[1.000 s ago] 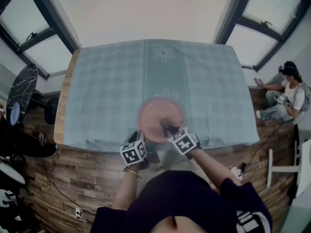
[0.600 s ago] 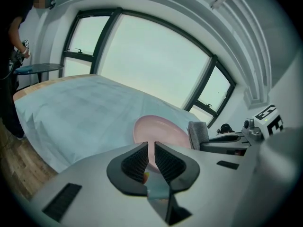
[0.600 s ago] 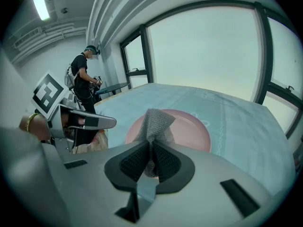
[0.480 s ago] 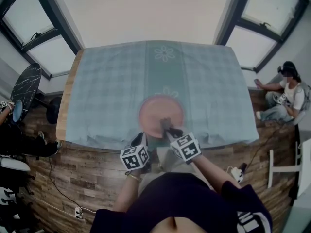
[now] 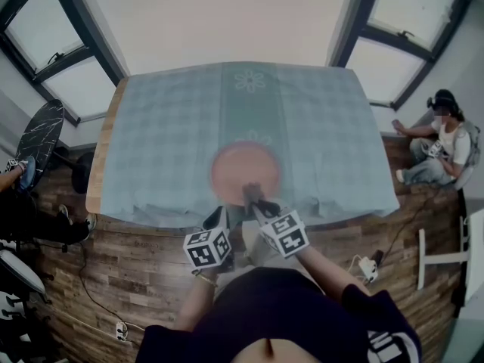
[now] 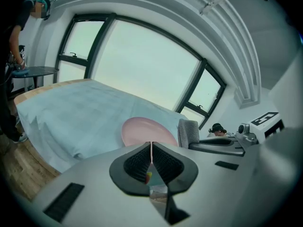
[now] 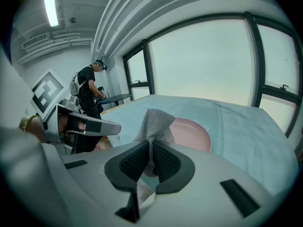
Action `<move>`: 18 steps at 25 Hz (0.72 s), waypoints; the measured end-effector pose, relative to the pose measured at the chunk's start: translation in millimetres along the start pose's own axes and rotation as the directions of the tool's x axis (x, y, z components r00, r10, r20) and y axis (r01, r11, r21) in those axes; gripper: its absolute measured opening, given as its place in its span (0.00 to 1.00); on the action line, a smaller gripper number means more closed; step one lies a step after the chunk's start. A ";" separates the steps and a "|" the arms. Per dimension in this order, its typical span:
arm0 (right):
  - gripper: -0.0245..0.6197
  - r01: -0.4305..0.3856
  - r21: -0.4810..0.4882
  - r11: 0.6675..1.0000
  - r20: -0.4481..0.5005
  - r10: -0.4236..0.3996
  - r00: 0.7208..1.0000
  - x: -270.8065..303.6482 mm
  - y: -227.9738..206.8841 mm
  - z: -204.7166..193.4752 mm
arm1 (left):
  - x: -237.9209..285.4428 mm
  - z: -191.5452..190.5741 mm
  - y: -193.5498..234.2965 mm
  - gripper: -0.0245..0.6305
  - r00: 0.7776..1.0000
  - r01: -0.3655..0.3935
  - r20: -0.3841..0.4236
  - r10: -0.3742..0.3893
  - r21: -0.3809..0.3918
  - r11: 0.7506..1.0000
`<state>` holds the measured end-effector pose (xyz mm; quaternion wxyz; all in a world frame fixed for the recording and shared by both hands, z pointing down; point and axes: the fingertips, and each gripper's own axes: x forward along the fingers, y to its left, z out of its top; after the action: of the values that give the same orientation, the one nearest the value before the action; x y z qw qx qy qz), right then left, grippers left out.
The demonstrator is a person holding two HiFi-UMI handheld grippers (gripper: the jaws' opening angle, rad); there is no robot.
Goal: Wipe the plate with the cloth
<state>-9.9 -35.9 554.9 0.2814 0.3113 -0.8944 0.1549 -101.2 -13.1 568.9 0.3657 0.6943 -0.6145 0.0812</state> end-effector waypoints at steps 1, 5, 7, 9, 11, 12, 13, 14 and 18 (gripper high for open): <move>0.09 0.000 -0.002 1.000 0.007 0.000 1.000 -1.8 1.3 -0.1 | -1.6 -2.1 -1.1 0.07 1.000 0.001 -0.002 -0.001 0.001 1.000; 0.09 -0.008 -0.013 1.000 0.020 0.008 1.000 -7.3 8.0 -3.1 | -7.0 -9.2 -5.1 0.07 1.000 0.008 -0.010 -0.008 0.001 1.000; 0.09 -0.015 -0.012 1.000 0.017 0.015 1.000 -9.2 12.4 -4.6 | -8.8 -10.5 -6.2 0.07 1.000 0.011 -0.009 -0.011 0.001 1.000; 0.09 -0.023 -0.008 1.000 0.015 0.023 1.000 -11.1 16.6 -4.6 | -10.1 -10.3 -7.4 0.07 1.000 0.014 -0.006 -0.014 0.002 1.000; 0.09 -0.030 -0.003 1.000 0.013 0.030 0.999 -12.4 20.5 -5.4 | -11.1 -9.6 -8.2 0.07 1.000 0.015 -0.001 -0.015 0.000 1.000; 0.09 -0.033 -0.005 0.999 0.013 0.033 0.999 -12.6 21.7 -6.1 | -11.3 -9.3 -8.6 0.07 1.000 0.016 0.001 -0.016 -0.001 1.000; 0.09 -0.035 -0.007 0.999 0.013 0.035 0.999 -12.5 22.5 -6.4 | -11.2 -8.8 -9.2 0.07 1.000 0.018 0.003 -0.018 -0.003 1.000; 0.09 -0.036 -0.010 0.999 0.014 0.036 0.999 -12.4 22.9 -6.1 | -10.9 -8.2 -10.0 0.07 1.000 0.020 0.006 -0.020 -0.005 1.000; 0.09 -0.037 -0.011 0.999 0.020 0.037 0.999 -12.9 23.3 -3.6 | -11.3 -6.8 -14.0 0.07 1.000 0.028 0.008 -0.028 0.001 1.000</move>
<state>-15.1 -10.5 547.6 0.2712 0.2948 -0.9036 0.1521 -88.7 -0.3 561.8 0.3643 0.7031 -0.6062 0.0736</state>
